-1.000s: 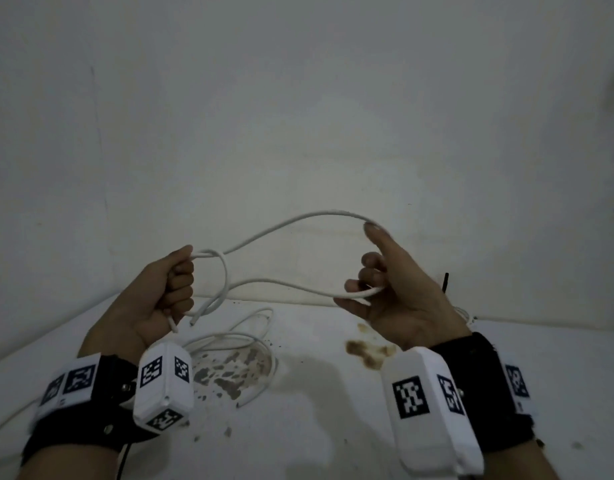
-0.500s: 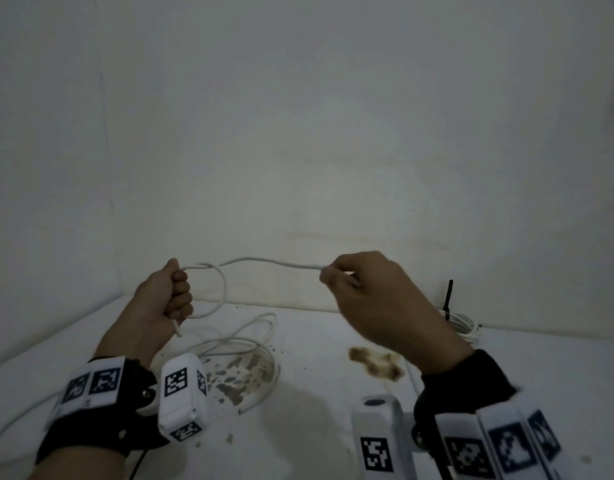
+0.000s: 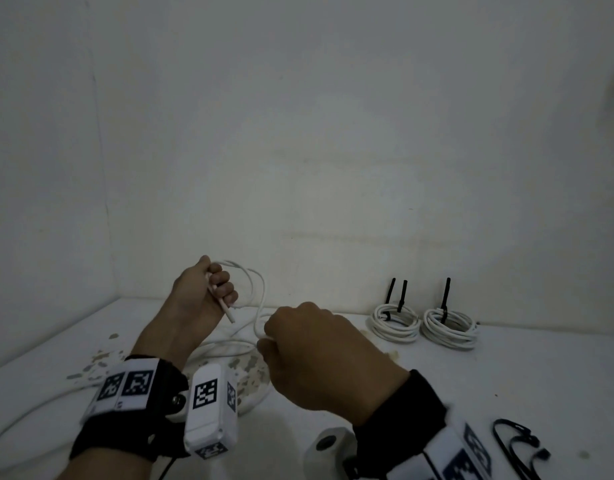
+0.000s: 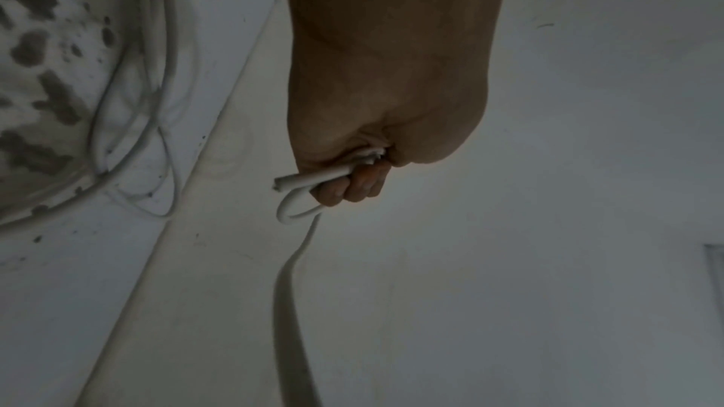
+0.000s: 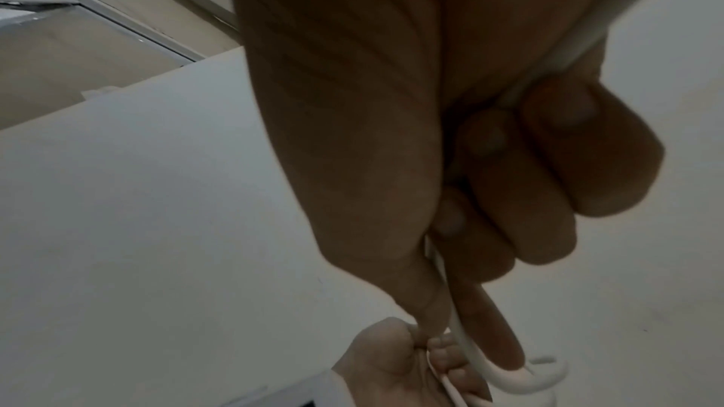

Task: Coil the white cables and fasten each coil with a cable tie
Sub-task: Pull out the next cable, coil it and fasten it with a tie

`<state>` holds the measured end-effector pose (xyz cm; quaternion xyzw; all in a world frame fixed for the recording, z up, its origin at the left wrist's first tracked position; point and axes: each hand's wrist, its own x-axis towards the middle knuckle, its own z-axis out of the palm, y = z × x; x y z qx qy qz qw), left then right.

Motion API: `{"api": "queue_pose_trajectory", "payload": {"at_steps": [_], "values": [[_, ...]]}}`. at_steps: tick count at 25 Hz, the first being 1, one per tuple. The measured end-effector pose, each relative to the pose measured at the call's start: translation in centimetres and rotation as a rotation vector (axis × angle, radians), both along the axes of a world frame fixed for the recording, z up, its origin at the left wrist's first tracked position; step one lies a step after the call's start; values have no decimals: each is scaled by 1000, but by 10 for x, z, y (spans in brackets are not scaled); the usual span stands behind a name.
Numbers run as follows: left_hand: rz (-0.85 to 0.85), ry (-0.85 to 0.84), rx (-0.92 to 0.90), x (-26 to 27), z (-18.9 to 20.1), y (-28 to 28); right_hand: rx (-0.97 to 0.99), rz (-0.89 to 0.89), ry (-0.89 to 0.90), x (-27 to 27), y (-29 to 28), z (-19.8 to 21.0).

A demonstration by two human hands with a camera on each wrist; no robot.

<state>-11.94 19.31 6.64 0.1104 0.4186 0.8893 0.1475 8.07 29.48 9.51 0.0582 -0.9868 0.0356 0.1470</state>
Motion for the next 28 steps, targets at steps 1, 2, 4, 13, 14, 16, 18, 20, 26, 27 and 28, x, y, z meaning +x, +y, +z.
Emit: {"api": "queue_pose_trajectory", "payload": {"at_steps": [1,2,4,13,14,16,18,20,26,27,28], "values": [[-5,0,9,2,1,2,10,16,-9,-1,0,-2],[-17,-3,25,4,2,4,18,35,-21,-1,-1,-4],[-65,-30,92,8,5,7,10,73,-50,-3,-2,-6],[-154,65,-14,40,15,24,-133,94,166,-12,3,-5],[-163,97,-83,44,15,24,-158,73,212,-13,6,-4],[-173,173,-216,52,14,25,-223,47,292,-15,12,-2],[-207,270,-335,59,12,26,-329,33,340,-18,17,-1],[-273,307,-384,63,11,27,-431,-17,395,-25,26,-1],[-366,338,-444,71,13,38,-597,-172,544,-34,61,-6],[-366,353,-456,72,12,39,-606,-187,561,-32,64,-6],[-363,370,-471,72,12,39,-616,-202,570,-31,67,-6]]}}
